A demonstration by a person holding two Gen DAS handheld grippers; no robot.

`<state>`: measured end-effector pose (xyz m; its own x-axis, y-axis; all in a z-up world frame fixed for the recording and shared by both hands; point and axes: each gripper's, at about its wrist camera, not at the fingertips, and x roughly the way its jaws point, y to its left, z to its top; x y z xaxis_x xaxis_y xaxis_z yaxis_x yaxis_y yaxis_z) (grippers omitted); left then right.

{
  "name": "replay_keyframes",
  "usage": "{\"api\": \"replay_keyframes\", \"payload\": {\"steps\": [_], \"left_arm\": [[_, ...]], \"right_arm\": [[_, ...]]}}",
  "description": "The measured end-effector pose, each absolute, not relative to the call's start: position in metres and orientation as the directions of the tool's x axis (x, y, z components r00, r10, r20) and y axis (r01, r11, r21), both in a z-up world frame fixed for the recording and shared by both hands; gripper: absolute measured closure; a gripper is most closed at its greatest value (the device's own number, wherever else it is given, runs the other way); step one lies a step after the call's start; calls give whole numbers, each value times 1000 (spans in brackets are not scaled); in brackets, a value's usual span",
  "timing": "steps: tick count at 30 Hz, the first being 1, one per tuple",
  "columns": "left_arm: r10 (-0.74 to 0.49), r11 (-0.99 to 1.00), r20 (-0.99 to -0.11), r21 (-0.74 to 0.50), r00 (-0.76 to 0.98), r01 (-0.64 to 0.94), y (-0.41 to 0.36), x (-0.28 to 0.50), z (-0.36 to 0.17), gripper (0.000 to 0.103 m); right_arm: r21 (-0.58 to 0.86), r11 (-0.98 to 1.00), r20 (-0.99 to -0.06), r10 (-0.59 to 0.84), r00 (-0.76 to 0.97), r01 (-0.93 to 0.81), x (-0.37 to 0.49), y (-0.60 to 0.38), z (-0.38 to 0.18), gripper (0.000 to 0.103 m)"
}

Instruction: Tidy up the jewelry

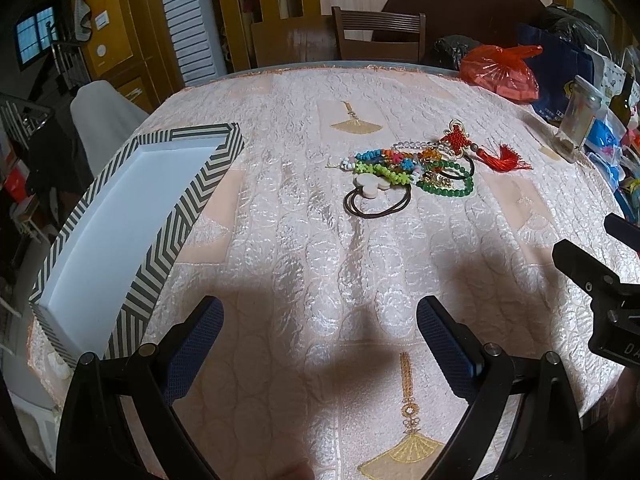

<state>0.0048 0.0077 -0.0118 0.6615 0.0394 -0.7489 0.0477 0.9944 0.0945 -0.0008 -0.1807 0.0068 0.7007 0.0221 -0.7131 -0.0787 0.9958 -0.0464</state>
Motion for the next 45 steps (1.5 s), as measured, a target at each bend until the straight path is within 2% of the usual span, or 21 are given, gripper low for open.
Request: {"api": "replay_keyframes", "payload": {"steps": [5, 7, 12, 15, 17, 33, 45], "left_arm": [[51, 993, -742, 111, 669, 47, 7, 4, -10, 24], [15, 997, -746, 62, 665, 47, 8, 5, -11, 24], [-1, 998, -743, 40, 669, 45, 8, 5, -11, 24], [6, 998, -760, 47, 650, 46, 8, 5, -12, 24], [42, 994, -779, 93, 625, 49, 8, 6, -12, 24], [4, 998, -771, 43, 637, 46, 7, 5, -16, 24], [12, 997, -774, 55, 633, 47, 8, 5, -16, 24]], "right_arm": [[-45, 996, -711, 25, 703, -80, -1, -181, 7, 0], [-45, 996, -710, 24, 704, -79, -1, -182, 7, 0], [-46, 996, -711, 23, 702, -79, -2, -182, 7, 0], [-47, 996, -713, 22, 701, -79, -1, -182, 7, 0], [-47, 996, -714, 21, 700, -78, -1, -182, 7, 0], [-48, 996, -716, 18, 698, -75, 0, -183, 6, 0], [-47, 996, -715, 16, 698, -71, 1, -185, 6, 0]]}}
